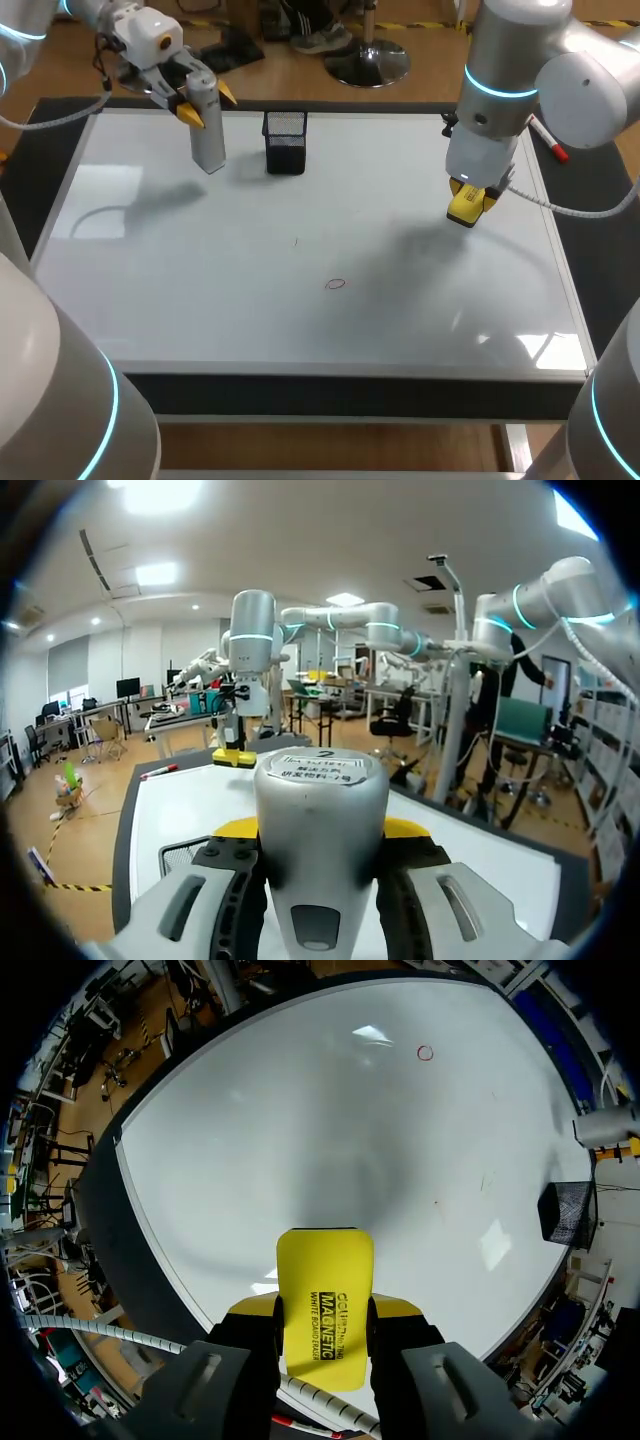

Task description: Pick up the inspection probe, press it on each red-marked spot on the whiteboard one by one, put down the probe, pick up the eraser, and wipe off all the red marks.

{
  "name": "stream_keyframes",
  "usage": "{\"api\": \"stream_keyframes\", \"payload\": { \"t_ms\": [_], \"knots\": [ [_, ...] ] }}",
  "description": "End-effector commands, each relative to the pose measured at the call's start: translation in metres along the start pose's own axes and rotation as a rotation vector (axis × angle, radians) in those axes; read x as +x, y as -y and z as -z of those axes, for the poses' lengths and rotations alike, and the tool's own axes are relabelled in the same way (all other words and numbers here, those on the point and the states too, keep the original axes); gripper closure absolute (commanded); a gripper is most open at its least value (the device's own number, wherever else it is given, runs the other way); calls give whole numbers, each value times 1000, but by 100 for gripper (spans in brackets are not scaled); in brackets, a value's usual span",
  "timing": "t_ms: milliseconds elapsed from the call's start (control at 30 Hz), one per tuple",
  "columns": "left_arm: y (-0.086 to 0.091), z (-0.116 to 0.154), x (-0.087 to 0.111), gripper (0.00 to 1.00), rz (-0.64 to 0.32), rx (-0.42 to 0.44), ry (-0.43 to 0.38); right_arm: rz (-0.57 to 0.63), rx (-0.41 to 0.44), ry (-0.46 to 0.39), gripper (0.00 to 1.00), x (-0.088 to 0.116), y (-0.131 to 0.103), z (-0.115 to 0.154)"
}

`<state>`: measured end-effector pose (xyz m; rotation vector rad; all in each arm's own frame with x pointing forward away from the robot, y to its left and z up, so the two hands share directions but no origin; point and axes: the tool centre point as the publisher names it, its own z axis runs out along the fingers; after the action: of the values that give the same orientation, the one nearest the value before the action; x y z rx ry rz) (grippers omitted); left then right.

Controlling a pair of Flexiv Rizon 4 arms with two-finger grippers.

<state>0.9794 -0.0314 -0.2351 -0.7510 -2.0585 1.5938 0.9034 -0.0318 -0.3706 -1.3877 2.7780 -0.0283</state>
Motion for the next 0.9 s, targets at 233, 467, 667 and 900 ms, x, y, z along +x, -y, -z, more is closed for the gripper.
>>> {"api": "stream_keyframes", "payload": {
  "t_ms": [233,467,667,900],
  "knots": [
    [-3,8,-8,100,-1,2,-25,2,2,-2,100,0,1,1],
    [-3,8,-8,100,-1,2,-25,2,2,-2,100,0,1,1],
    [-3,8,-8,100,-1,2,-25,2,2,-2,100,0,1,1],
    [-3,8,-8,100,-1,2,-25,2,2,-2,100,0,1,1]
  ]
}}
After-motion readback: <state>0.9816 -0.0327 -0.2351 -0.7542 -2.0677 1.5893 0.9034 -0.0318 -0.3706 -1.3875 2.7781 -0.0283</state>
